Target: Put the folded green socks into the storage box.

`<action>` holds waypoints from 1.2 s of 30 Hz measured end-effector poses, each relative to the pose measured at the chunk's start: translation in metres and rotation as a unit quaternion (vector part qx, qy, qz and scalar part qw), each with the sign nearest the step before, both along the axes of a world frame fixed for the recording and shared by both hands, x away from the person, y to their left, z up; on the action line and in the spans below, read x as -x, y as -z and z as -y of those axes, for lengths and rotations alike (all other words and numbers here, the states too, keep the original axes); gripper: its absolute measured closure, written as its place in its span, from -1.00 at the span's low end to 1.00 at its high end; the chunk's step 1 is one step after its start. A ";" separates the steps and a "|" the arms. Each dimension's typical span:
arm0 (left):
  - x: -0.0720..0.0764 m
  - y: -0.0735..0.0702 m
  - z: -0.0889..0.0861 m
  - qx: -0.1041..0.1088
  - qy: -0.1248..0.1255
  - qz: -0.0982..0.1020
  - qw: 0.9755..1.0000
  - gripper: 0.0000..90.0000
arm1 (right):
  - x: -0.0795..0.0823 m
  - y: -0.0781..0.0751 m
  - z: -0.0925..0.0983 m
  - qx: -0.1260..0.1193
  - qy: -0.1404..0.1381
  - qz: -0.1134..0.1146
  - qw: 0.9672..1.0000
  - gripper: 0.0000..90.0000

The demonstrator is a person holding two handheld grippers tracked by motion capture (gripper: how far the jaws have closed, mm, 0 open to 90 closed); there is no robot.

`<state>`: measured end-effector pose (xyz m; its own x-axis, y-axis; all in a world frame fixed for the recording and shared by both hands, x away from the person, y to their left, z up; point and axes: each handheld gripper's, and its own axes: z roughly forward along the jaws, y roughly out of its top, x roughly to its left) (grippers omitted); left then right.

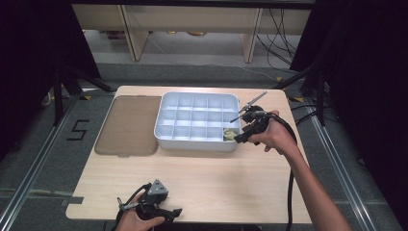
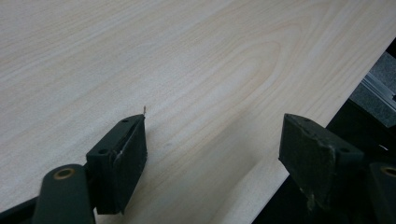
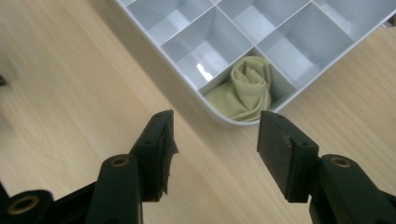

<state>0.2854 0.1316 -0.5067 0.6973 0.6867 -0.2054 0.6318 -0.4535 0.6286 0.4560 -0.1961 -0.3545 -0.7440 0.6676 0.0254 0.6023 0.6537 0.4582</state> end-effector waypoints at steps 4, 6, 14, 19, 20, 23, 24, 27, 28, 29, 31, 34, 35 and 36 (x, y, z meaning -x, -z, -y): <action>-0.001 -0.001 -0.002 -0.006 0.004 -0.002 1.000 -0.49 | 0.013 0.002 0.001 -0.002 -0.006 -0.008 1.000 -0.03; -0.001 0.000 -0.002 0.000 -0.002 0.000 1.000 -0.49 | 0.018 0.005 0.001 0.000 -0.011 -0.007 1.000 -0.06; -0.002 0.000 -0.003 -0.001 -0.004 0.000 1.000 -0.49 | 0.035 0.018 0.003 -0.014 -0.026 -0.011 0.999 -0.13; -0.002 0.002 -0.003 0.002 -0.016 -0.001 1.000 -0.49 | 0.045 0.029 0.004 -0.015 -0.031 -0.022 0.999 -0.18; -0.002 0.002 -0.003 0.002 -0.017 -0.002 1.000 -0.49 | 0.046 0.031 0.005 -0.015 -0.035 -0.018 0.999 -0.19; -0.002 0.002 -0.003 0.002 -0.017 -0.001 1.000 -0.49 | 0.050 0.037 0.006 -0.018 -0.039 -0.019 0.999 -0.23; -0.002 0.002 -0.003 0.002 -0.017 -0.001 1.000 -0.49 | 0.052 0.037 0.007 -0.020 -0.037 -0.024 0.999 -0.24; -0.002 0.001 -0.003 0.005 -0.014 -0.005 1.000 -0.49 | 0.057 0.044 0.008 -0.025 -0.037 -0.022 0.999 -0.27; -0.001 0.001 -0.003 0.006 -0.016 -0.004 1.000 -0.49 | 0.060 0.046 0.008 -0.024 -0.034 -0.022 0.999 -0.27; -0.002 0.001 -0.004 -0.001 -0.009 0.000 1.000 -0.49 | 0.062 0.049 0.009 -0.023 -0.040 -0.025 0.999 -0.29; -0.002 0.001 -0.004 0.000 -0.014 0.003 1.000 -0.49 | 0.066 0.054 0.009 -0.019 -0.044 -0.029 0.998 -0.31; -0.002 0.000 -0.004 -0.002 -0.006 -0.001 1.000 -0.49 | 0.070 0.062 0.010 -0.021 -0.050 -0.031 0.998 -0.32; -0.002 0.001 -0.004 0.003 -0.009 0.000 1.000 -0.49 | 0.073 0.065 0.010 -0.024 -0.045 -0.036 0.998 -0.32; -0.002 0.001 -0.004 0.002 -0.009 -0.001 1.000 -0.49 | 0.074 0.067 0.011 -0.023 -0.048 -0.037 0.998 -0.33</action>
